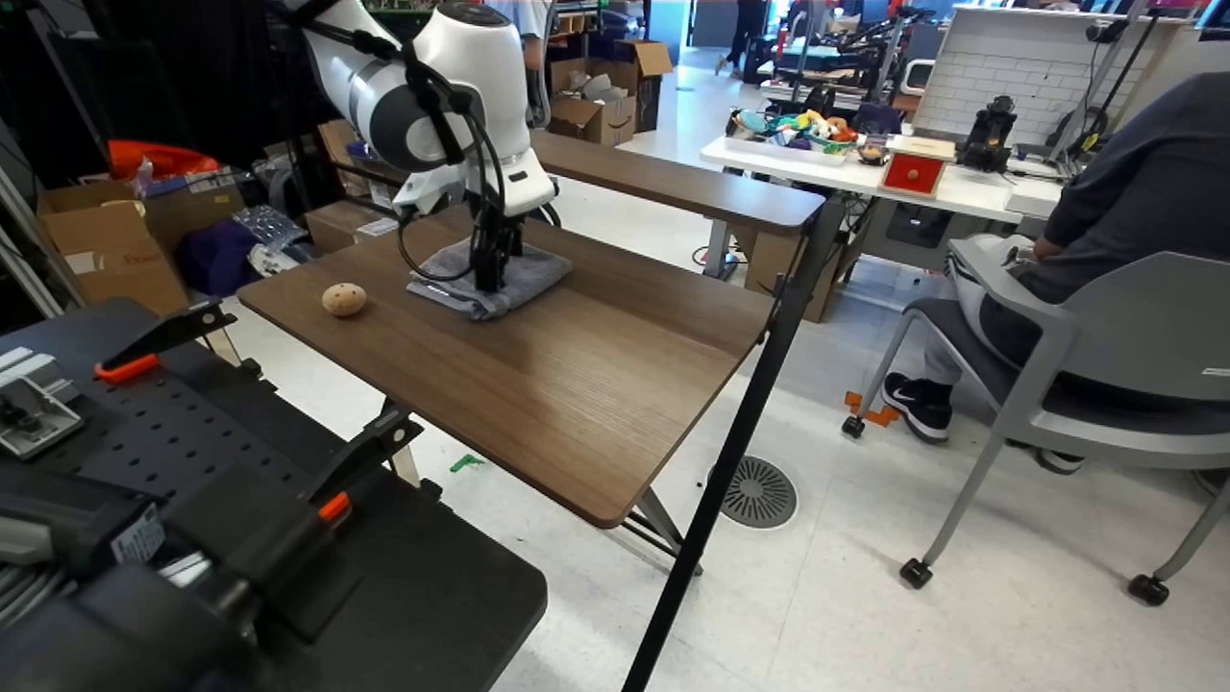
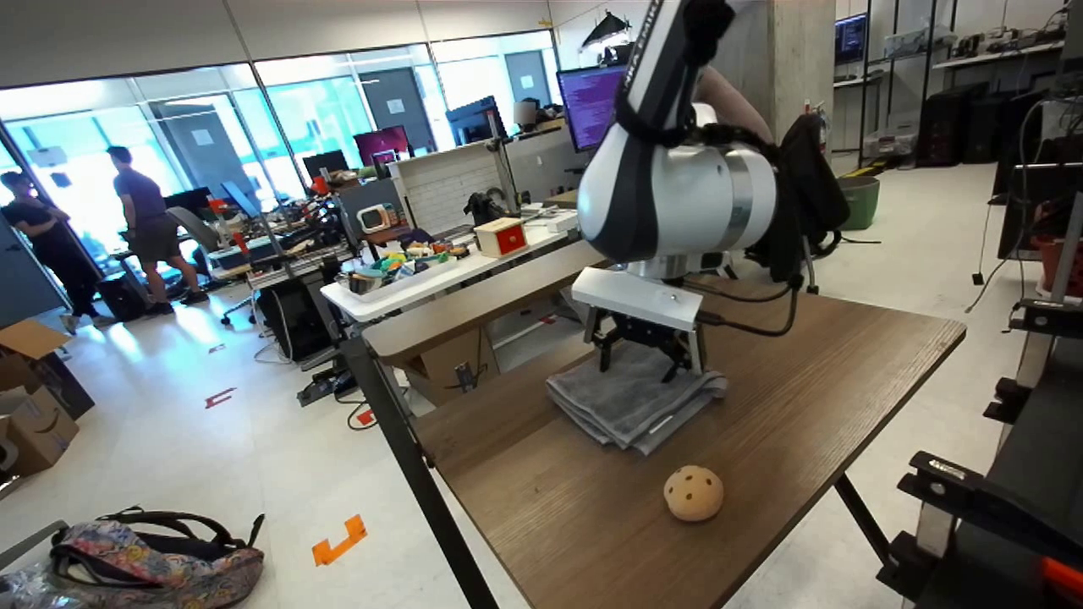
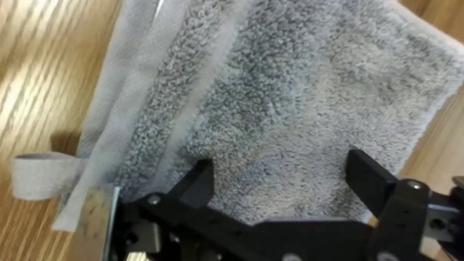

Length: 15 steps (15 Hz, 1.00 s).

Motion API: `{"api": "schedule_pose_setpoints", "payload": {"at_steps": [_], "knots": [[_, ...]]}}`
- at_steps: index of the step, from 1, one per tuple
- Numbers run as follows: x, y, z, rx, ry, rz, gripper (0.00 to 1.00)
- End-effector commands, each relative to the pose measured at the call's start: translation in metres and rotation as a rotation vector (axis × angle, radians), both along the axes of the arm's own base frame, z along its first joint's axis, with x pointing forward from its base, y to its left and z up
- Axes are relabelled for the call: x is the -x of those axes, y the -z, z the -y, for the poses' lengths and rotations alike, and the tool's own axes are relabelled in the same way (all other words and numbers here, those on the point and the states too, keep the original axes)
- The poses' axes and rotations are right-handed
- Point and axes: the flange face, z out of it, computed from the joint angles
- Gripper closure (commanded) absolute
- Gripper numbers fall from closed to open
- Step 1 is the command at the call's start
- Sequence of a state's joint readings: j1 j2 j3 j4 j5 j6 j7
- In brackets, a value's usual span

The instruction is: Use the towel to wipe the table, then move the brown object closer to you

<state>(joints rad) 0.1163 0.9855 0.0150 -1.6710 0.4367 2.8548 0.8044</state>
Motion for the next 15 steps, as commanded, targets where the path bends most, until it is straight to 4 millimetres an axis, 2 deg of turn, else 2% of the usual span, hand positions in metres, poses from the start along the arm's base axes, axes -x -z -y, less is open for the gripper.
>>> {"api": "schedule_pose_setpoints", "payload": {"at_steps": [1,5,8,12,14,15], "knots": [[-0.011,0.012,0.033,0.004,0.067,-0.015,0.0],[-0.011,0.018,0.058,0.028,0.105,-0.014,0.0],[-0.005,0.026,0.097,0.076,0.149,-0.028,0.0],[0.017,0.04,0.154,0.193,0.167,-0.064,0.0],[0.024,0.04,0.173,0.231,0.166,-0.074,0.0],[0.026,0.04,0.172,0.227,0.156,-0.081,0.0]]}}
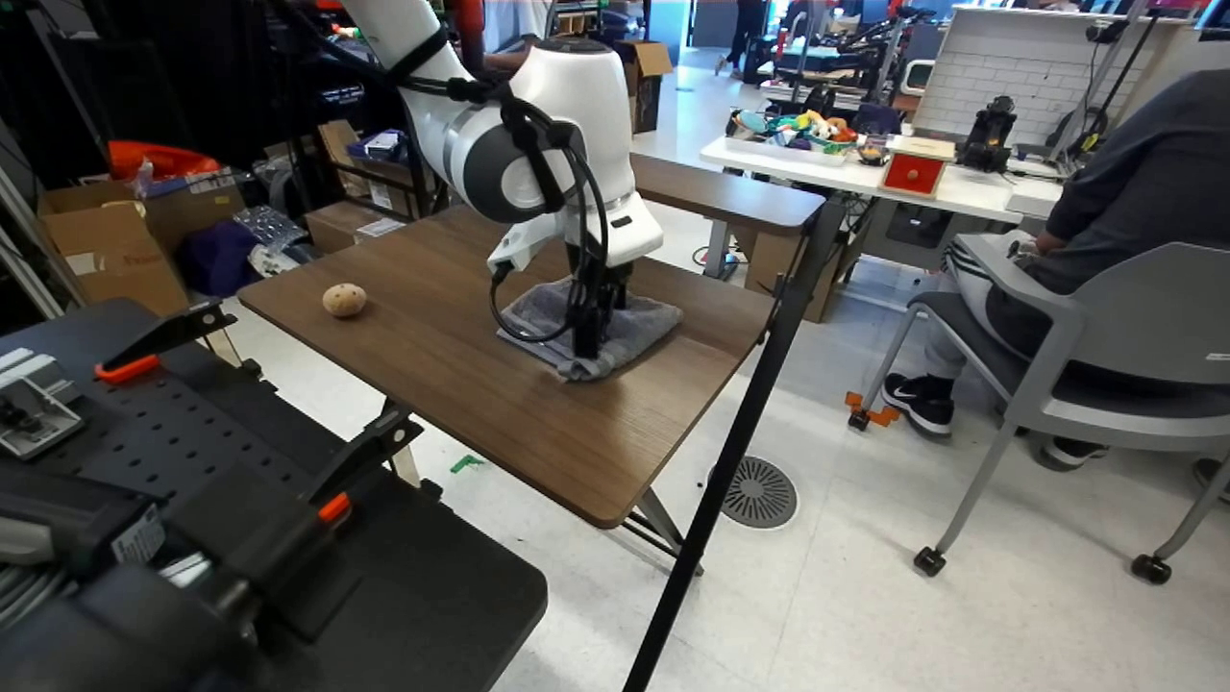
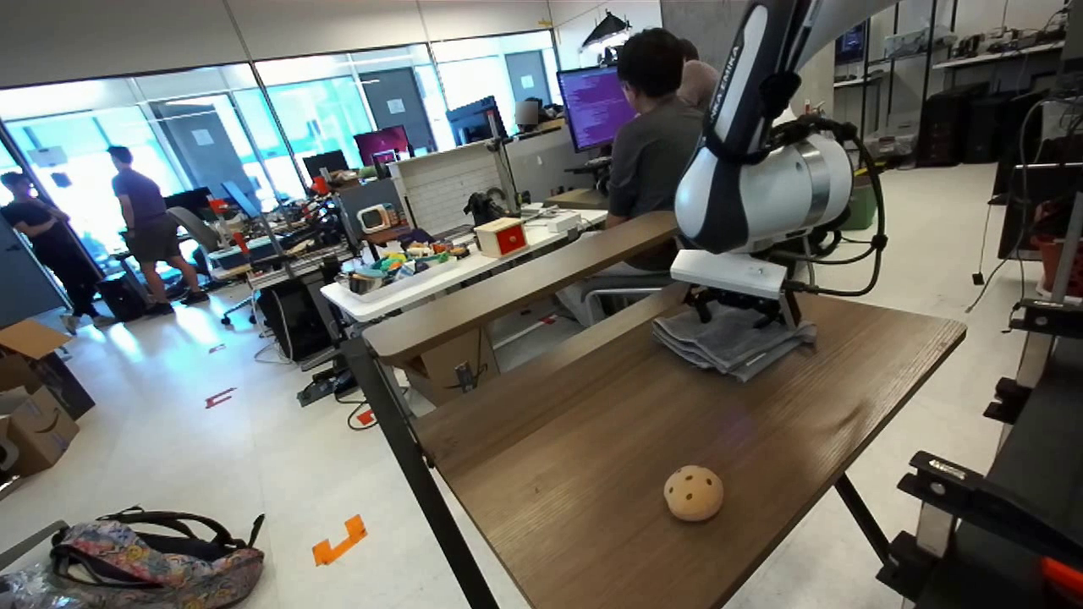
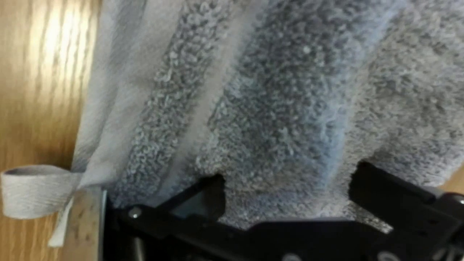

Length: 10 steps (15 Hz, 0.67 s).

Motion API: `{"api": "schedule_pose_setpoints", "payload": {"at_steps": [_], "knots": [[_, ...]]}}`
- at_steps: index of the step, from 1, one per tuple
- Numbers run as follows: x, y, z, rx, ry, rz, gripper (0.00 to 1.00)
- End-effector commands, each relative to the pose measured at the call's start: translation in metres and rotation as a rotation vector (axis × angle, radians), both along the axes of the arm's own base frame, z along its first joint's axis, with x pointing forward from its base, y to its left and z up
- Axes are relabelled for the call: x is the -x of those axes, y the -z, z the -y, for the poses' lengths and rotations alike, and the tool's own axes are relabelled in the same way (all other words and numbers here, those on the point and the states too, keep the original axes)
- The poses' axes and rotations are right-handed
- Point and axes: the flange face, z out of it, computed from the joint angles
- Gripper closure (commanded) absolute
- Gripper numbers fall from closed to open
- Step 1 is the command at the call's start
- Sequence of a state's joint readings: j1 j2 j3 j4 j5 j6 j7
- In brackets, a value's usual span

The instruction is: Use the towel to wipe the table, then move the brown object closer to you

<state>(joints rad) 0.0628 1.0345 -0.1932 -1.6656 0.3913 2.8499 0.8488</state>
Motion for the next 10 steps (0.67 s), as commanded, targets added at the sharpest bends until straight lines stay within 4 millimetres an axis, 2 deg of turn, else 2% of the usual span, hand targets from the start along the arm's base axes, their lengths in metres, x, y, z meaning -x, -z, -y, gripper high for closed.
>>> {"api": "schedule_pose_setpoints", "payload": {"at_steps": [1,3,7,8,10], "knots": [[0.017,0.02,0.005,0.027,-0.032,-0.044,0.0],[0.017,0.014,-0.03,-0.005,-0.1,-0.012,0.0],[0.023,0.002,-0.127,-0.091,-0.234,0.059,0.0],[0.024,0.005,-0.153,-0.111,-0.25,0.066,0.0],[0.024,0.014,-0.185,-0.118,-0.27,0.083,0.0]]}}
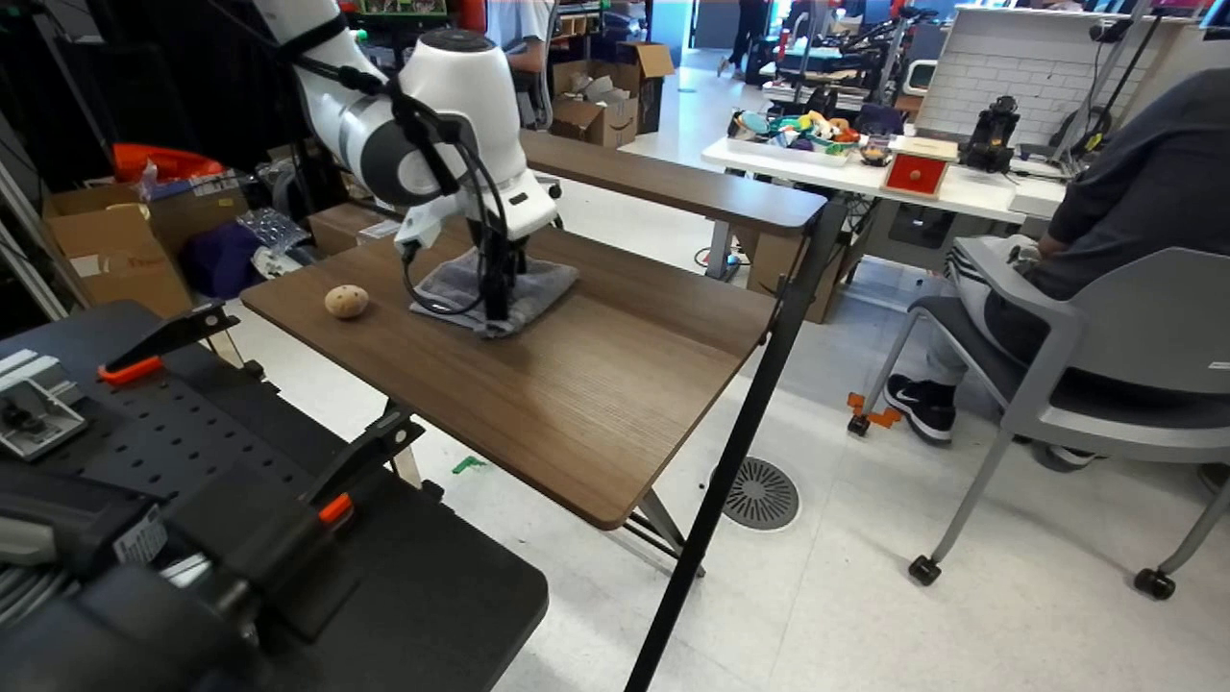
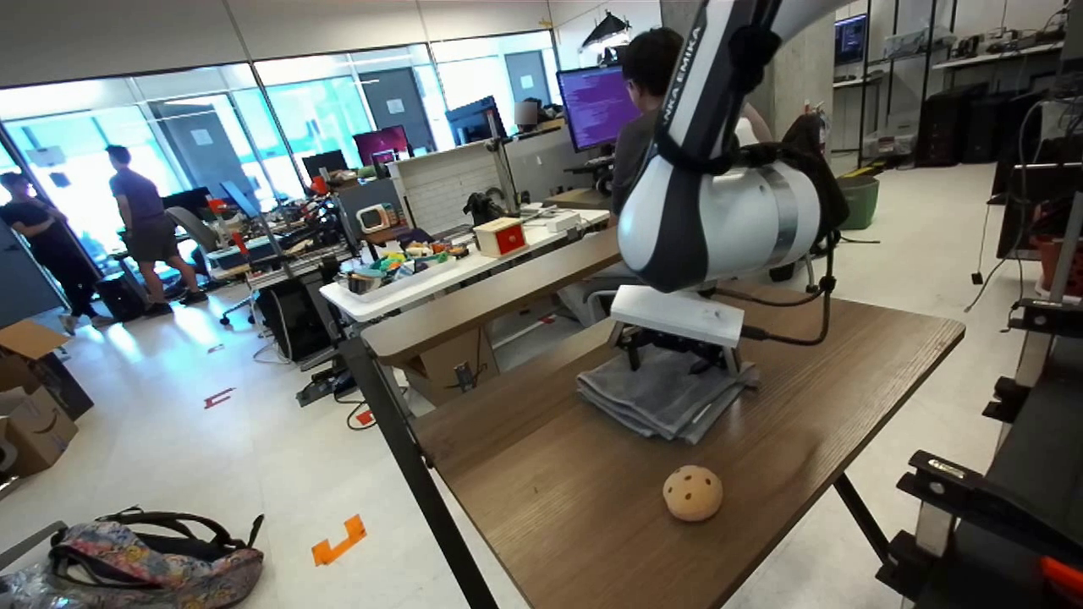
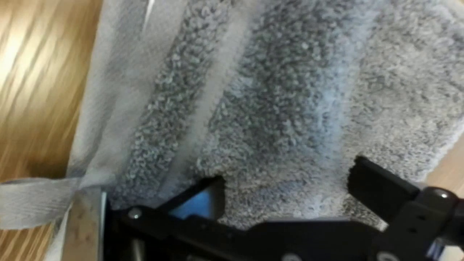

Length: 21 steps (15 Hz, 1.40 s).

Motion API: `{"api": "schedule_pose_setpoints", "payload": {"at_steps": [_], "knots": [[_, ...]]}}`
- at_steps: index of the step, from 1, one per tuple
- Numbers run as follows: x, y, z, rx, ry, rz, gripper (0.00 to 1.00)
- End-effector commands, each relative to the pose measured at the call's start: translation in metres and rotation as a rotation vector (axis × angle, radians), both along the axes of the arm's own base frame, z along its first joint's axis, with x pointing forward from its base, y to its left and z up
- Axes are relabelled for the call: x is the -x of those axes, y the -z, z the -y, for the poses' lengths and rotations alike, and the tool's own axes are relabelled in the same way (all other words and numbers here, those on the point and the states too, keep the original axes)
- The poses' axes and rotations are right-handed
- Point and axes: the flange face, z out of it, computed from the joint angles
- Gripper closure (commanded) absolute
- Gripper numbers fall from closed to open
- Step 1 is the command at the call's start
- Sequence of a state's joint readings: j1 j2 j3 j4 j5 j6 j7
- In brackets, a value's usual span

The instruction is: Use the towel to wipe the table, then move the brown object closer to you

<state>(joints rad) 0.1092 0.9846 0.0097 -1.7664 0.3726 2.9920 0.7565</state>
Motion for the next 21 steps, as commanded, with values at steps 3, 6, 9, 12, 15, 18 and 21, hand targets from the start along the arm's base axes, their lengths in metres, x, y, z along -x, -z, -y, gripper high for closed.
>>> {"api": "schedule_pose_setpoints", "payload": {"at_steps": [3,6,9,12,15,18,21], "knots": [[0.002,0.025,-0.031,0.009,-0.008,0.021,0.0],[-0.005,0.03,0.013,0.048,0.055,0.017,0.0],[0.003,0.029,0.08,0.134,0.096,0.007,0.0],[0.017,0.026,0.122,0.182,0.083,-0.021,0.0],[0.026,-0.008,0.121,0.166,0.002,0.019,0.0],[0.031,-0.061,0.101,0.145,-0.064,0.155,0.0],[0.019,-0.058,0.095,0.14,-0.053,0.19,0.0]]}}
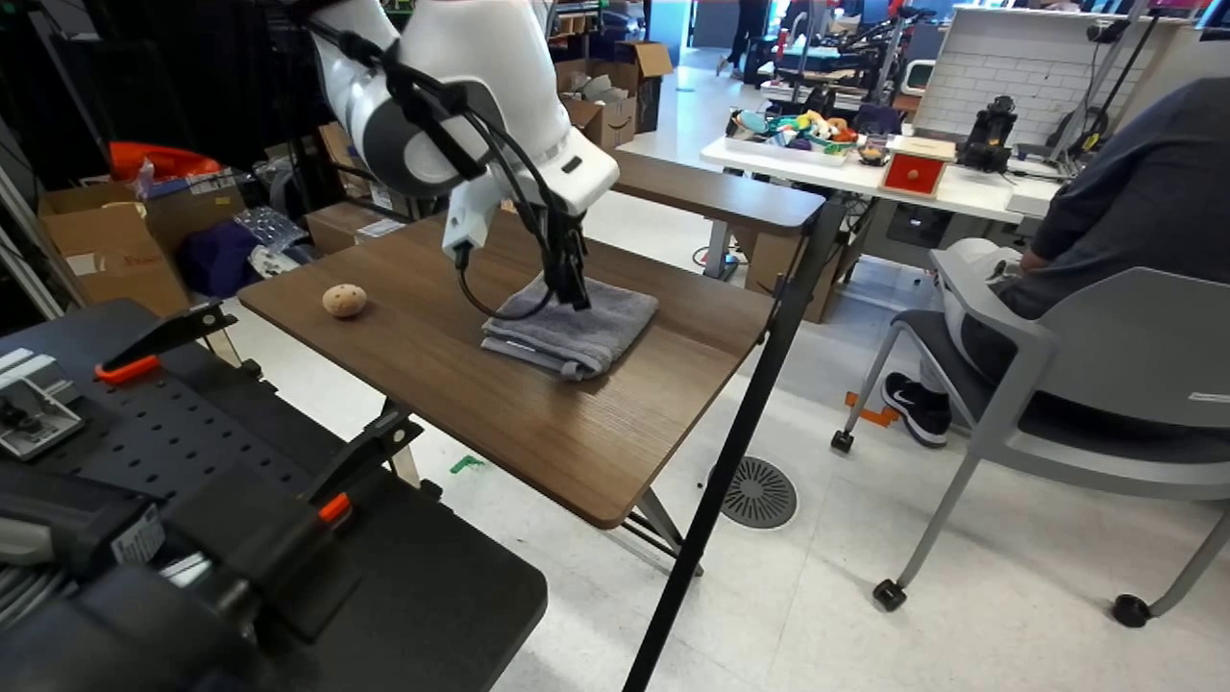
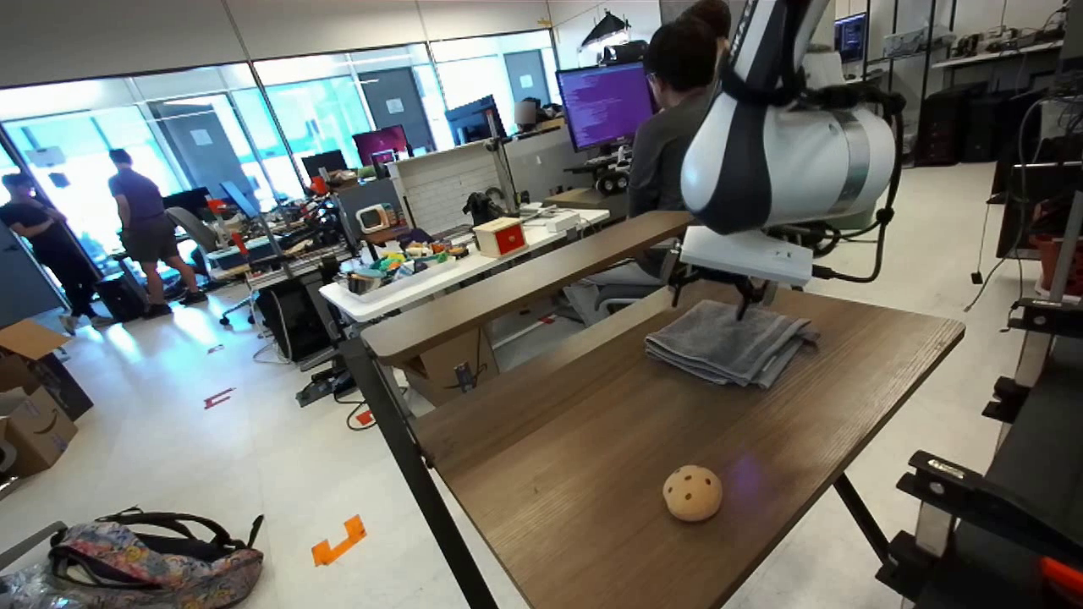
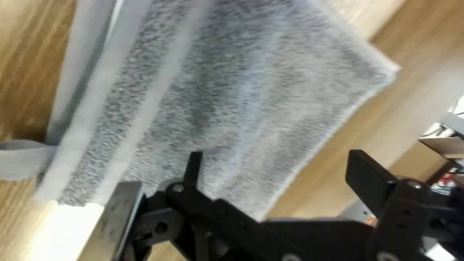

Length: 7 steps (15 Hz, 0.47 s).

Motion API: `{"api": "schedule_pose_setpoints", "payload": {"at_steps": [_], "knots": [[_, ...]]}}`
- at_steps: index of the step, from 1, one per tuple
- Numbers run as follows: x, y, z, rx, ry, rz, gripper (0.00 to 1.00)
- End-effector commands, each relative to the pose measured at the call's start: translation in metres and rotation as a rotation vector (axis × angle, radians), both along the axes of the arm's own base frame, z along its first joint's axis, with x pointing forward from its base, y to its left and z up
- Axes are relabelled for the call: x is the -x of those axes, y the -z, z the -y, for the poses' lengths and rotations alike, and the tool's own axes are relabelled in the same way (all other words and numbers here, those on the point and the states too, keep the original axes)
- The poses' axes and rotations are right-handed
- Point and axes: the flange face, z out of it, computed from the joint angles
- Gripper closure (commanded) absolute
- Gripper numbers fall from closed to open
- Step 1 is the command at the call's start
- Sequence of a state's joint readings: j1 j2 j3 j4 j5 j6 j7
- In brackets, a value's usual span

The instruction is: Use the towel to wipe the table, then move the brown object closer to you

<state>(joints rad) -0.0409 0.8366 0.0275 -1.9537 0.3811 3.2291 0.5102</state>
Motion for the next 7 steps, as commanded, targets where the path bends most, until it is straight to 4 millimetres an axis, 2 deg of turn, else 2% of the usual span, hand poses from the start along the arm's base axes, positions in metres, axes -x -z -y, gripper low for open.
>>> {"api": "schedule_pose_setpoints", "payload": {"at_steps": [1,3,7], "knots": [[0.0,-0.018,-0.008,-0.015,-0.015,0.028,0.0],[0.004,-0.042,-0.011,-0.025,-0.03,0.048,0.0],[0.011,-0.043,-0.009,-0.023,-0.032,0.039,0.0]]}}
